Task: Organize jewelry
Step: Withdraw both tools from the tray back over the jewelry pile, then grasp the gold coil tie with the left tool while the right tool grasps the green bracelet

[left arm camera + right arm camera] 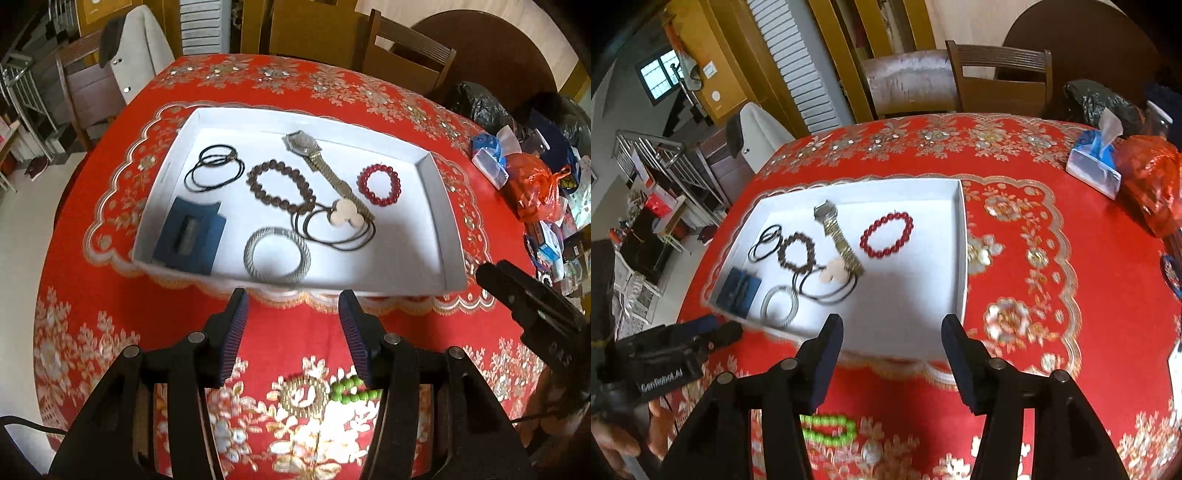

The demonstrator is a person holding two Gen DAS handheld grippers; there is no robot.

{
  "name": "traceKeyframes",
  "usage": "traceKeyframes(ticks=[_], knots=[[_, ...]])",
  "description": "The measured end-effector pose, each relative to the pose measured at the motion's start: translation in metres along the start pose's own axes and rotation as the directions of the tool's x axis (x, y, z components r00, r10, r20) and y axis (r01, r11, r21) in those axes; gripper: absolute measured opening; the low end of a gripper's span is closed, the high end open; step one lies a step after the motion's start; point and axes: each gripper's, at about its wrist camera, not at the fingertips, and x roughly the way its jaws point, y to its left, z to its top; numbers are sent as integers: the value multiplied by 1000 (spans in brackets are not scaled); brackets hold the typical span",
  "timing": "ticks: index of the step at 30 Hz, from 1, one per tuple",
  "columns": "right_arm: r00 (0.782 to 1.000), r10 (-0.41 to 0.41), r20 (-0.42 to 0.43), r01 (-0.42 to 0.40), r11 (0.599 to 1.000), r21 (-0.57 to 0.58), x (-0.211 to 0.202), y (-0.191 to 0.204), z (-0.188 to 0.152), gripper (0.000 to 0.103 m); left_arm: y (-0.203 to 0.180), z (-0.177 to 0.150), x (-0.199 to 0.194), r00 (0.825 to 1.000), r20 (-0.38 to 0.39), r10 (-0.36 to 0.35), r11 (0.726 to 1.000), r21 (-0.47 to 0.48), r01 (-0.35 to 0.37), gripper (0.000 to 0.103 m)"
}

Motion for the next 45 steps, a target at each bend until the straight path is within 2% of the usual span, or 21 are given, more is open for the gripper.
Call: traceKeyframes(ticks=[5,9,20,34,40,45], knots=[[1000,7,14,-6,1000,-23,-15,9,-15,53,-4,-15,-18,1000,13,-11,1000,3,11,50],[999,-1,37,1,1000,-22,-23,13,-35,60,-7,-29,-29,1000,19,5,1000,18,-6,50],[998,-6,-57,5,1000,-20,-25,6,-81,61,2,-67,-35,1000,-8,25,999,-31,-25,50],[999,-15,-29,11,992,-123,-50,15,-86,61,-23,-90,-35,1000,-11,-9,1000,-14,9,50],[996,-28,-89,16,991,-135,-48,7,-87,61,-21,-87,-28,999,-3,-39,998,-45,39,50],[997,-14,-74,6,994,-112,-50,-3,-90,61,-16,-84,-28,1000,7,-4,999,-40,4,50]])
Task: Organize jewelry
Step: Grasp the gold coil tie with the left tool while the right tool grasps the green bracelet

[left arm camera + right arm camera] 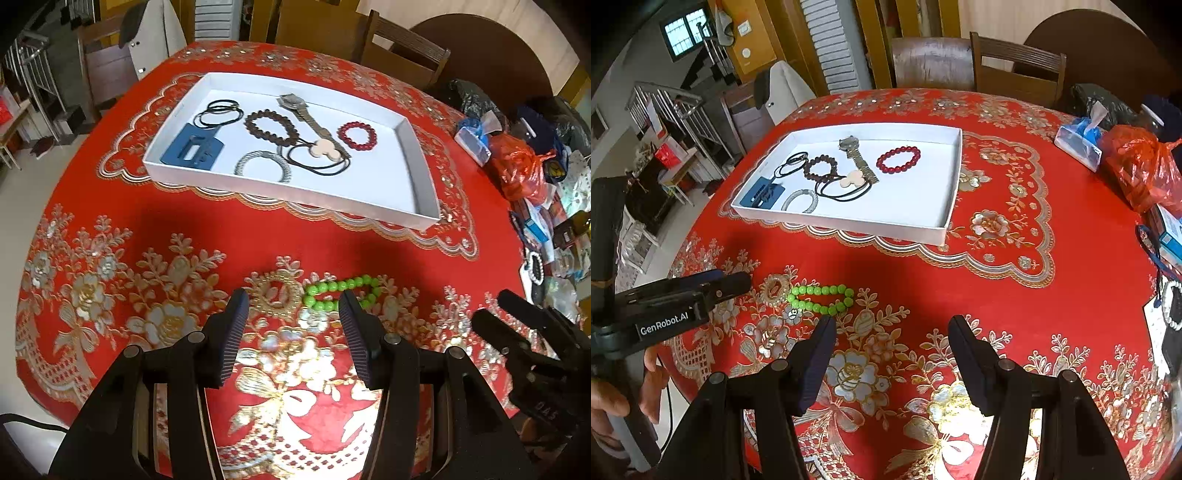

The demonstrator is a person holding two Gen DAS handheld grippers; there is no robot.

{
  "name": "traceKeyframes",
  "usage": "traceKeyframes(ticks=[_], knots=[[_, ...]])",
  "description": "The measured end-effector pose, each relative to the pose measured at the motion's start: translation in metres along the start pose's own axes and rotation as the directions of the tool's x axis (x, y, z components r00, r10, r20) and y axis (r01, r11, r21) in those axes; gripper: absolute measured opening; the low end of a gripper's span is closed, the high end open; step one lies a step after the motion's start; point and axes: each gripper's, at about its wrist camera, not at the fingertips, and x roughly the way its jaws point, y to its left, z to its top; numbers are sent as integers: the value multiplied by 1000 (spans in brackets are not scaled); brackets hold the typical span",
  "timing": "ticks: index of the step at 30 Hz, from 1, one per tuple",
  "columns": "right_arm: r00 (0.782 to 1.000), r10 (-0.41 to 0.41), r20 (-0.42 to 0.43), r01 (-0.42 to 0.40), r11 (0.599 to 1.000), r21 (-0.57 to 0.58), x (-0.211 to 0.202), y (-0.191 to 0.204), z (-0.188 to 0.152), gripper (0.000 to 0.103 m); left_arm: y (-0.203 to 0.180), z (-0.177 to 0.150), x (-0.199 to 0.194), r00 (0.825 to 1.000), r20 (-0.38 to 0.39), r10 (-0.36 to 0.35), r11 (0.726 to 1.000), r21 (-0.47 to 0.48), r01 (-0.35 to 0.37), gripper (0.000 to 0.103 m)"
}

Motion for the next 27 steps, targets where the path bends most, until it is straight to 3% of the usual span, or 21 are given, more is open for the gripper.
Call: traceKeyframes(ticks=[9,17,27], knots=[[1000,22,10,-23,992,124,6,-25,-17,61,18,-7,-13,998,21,65,998,-1,-65,51],[1000,13,-7,-12,995,104,6,-19,-30,61,31,-24,-4,993,-4,119,993,-17,-119,52],[999,23,-29,-21,997,68,13,1,-34,61,42,-33,-1,991,-13,130,991,-14,-131,52]])
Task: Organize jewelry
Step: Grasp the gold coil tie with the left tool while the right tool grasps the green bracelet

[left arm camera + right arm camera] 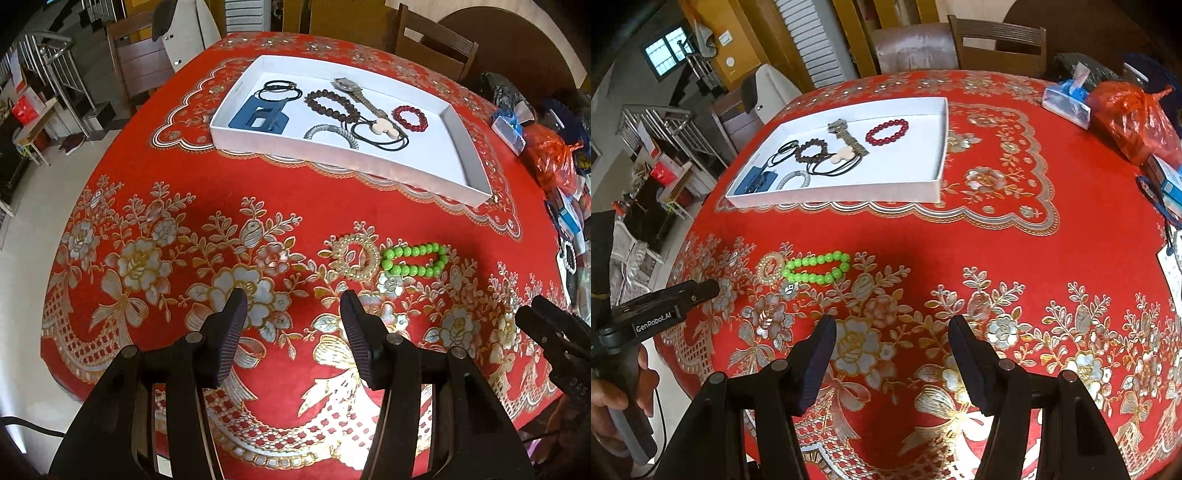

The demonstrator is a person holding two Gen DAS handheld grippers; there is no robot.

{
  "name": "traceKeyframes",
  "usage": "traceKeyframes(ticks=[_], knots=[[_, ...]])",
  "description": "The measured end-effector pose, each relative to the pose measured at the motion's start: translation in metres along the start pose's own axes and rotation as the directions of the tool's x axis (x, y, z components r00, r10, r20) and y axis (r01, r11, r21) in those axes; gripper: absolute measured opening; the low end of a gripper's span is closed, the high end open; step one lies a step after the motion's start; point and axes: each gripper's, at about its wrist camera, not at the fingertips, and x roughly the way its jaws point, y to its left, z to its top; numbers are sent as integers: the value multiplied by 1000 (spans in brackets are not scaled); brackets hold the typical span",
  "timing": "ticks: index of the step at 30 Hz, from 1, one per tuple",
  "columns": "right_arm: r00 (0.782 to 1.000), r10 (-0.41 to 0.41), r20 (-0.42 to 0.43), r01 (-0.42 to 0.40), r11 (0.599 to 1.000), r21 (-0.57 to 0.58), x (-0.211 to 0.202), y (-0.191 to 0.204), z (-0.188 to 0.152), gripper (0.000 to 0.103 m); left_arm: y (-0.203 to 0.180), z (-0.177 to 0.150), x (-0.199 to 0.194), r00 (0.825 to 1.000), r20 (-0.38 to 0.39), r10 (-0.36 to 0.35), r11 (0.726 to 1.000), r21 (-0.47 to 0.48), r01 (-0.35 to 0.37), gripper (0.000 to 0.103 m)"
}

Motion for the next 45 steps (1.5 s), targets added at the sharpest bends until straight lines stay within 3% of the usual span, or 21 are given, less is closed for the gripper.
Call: traceKeyframes(ticks=[10,19,23,28,33,38,41,44,45], knots=[[1000,-9,-22,9,1000,10,7,-5,-3,61,19,-8,16,999,-51,-16,1000,1,16,52],[999,-33,-24,35,998,61,4,-31,-13,61,42,-9,28,991,-105,-78,997,-35,74,53],[998,-62,-28,64,992,104,1,-49,-16,61,28,4,31,987,-104,-120,993,-29,118,53],[1000,3,-14,-2,994,114,5,-39,-7,61,7,22,43,990,-91,-110,994,6,111,53],[999,46,-30,-46,999,-11,30,7,16,49,-14,36,55,994,-93,-50,991,121,61,53],[997,56,-58,-61,995,-75,67,39,40,37,-16,37,62,994,-105,-27,987,153,43,53],[995,8,-102,-20,993,-118,89,49,44,30,-16,37,63,994,-110,-23,986,160,41,53],[995,-11,-94,-1,992,-126,97,51,48,25,-13,39,68,993,-116,-10,987,159,28,53],[996,-28,-87,16,990,-139,97,52,48,18,-13,40,69,993,-117,-16,987,155,35,53]])
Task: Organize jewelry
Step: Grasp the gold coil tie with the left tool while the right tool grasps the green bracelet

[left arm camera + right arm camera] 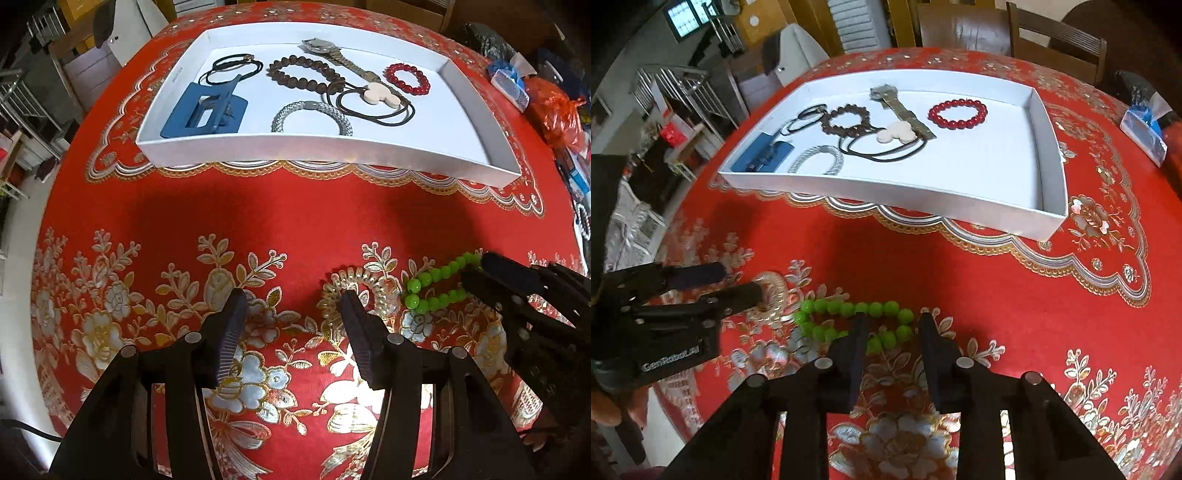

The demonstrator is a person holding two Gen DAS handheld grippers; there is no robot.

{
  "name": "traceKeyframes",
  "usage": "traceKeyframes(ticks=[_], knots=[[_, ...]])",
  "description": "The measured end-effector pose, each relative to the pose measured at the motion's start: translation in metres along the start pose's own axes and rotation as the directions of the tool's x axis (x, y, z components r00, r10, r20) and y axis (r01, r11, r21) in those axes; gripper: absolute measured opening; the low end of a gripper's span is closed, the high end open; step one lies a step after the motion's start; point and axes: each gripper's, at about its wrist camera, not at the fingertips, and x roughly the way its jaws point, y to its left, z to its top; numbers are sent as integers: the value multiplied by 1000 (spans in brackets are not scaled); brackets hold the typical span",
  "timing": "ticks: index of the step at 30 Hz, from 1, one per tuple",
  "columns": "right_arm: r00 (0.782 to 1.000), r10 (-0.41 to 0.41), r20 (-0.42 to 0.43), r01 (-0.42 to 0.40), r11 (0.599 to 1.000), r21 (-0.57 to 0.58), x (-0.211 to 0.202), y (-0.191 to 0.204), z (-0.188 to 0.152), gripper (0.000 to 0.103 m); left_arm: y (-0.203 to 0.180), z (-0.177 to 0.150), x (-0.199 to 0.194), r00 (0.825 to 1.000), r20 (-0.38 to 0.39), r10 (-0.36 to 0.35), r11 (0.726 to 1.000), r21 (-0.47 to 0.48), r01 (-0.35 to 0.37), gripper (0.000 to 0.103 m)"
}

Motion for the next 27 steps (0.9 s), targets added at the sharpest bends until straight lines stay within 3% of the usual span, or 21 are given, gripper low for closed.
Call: traceKeyframes(ticks=[4,5,6,7,8,13,22,27], knots=[[1000,-8,-18,8,1000,-12,0,-3,-4,9,-5,3,1,1000,12,13,999,41,-14,53],[1000,-3,-12,3,1000,-7,0,-5,-5,9,-7,3,2,1000,21,11,999,46,-12,48],[1000,-3,-6,3,1000,6,-1,-7,-6,9,-9,4,1,999,34,12,999,52,-13,40],[1000,-3,0,3,1000,22,-2,-9,-6,9,-12,5,1,999,47,7,998,64,-10,15],[1000,12,7,-13,999,41,-4,-12,-7,9,-15,7,1,999,40,-15,997,70,12,9],[991,96,89,-104,990,95,-39,-21,0,9,-17,12,-8,998,41,-42,998,54,40,8],[975,103,195,-114,992,46,-93,-22,26,9,-15,26,-52,988,116,-102,994,45,98,8],[967,90,237,-105,993,49,-113,-32,37,9,-18,32,-77,981,174,-90,995,64,80,8]])
